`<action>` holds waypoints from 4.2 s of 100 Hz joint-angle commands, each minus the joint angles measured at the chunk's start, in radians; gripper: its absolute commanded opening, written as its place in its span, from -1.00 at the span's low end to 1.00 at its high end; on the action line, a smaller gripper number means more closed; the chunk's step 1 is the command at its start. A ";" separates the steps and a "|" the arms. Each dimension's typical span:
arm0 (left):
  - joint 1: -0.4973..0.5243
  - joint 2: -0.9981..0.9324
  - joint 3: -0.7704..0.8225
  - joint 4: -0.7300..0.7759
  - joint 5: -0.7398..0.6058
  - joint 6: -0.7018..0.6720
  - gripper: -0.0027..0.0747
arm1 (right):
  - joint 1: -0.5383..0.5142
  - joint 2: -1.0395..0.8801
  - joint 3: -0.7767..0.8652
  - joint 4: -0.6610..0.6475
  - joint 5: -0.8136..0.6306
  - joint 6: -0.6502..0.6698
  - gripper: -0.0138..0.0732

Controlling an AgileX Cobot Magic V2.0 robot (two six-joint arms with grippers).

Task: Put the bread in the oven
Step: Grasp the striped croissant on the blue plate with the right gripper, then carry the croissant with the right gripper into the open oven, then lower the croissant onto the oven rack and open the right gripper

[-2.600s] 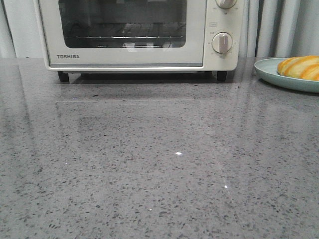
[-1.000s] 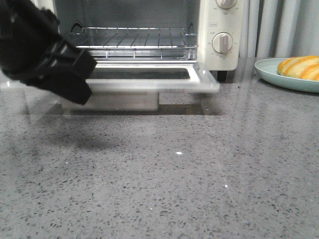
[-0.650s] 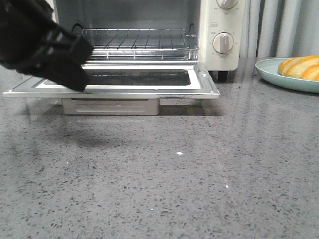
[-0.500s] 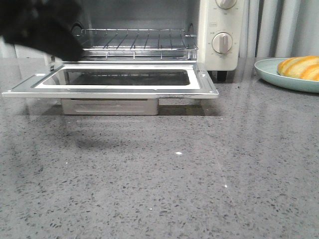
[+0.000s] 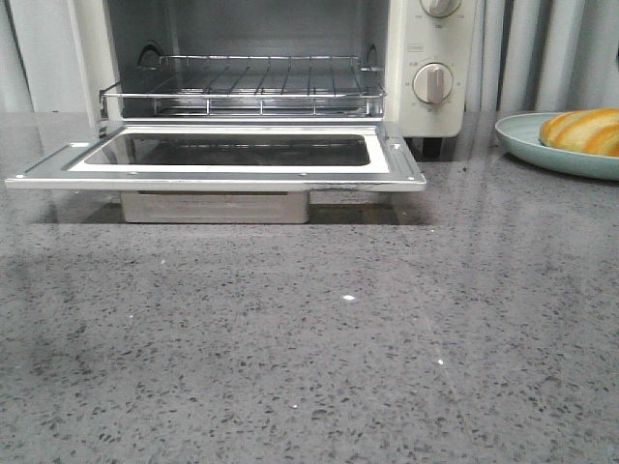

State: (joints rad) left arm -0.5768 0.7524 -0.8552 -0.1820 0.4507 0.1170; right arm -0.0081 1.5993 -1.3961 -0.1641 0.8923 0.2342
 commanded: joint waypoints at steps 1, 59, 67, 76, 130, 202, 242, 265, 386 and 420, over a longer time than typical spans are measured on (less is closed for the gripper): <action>0.002 -0.044 -0.028 -0.015 -0.045 -0.003 -0.99 | -0.010 0.056 -0.064 -0.026 -0.004 -0.011 0.17; 0.002 -0.088 -0.028 -0.015 0.019 -0.003 -0.99 | -0.051 0.089 -0.070 -0.013 -0.067 -0.008 -0.84; 0.002 -0.088 -0.028 -0.015 0.019 -0.003 -0.99 | -0.036 -0.009 -0.070 -0.013 -0.075 -0.008 -0.84; 0.002 -0.088 -0.028 -0.015 0.017 -0.003 -0.99 | 0.000 -0.145 -0.070 -0.013 -0.075 -0.036 -0.84; 0.002 -0.088 -0.028 -0.015 -0.111 -0.003 -0.99 | 0.648 -0.416 -0.070 0.052 -0.110 -0.100 -0.84; 0.002 -0.261 -0.028 -0.015 0.016 -0.003 -0.99 | 0.616 0.170 -0.456 -0.087 -0.043 -0.084 -0.84; 0.002 -0.261 -0.028 -0.015 0.038 -0.003 -0.99 | 0.609 0.307 -0.543 -0.199 -0.065 -0.084 -0.84; 0.002 -0.261 -0.028 -0.015 0.044 -0.003 -0.99 | 0.608 0.327 -0.545 -0.249 -0.162 -0.084 -0.82; 0.002 -0.745 0.238 0.419 0.172 -0.235 -0.99 | 0.976 -0.230 -0.216 -0.450 -0.046 0.102 -0.81; 0.002 -0.747 0.279 0.456 0.190 -0.233 -0.99 | 0.989 -0.764 0.263 -0.459 -0.161 0.102 -0.81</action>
State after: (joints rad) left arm -0.5768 -0.0013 -0.5627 0.2582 0.7051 -0.1048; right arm 0.9805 0.9756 -1.2373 -0.5770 0.8207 0.3311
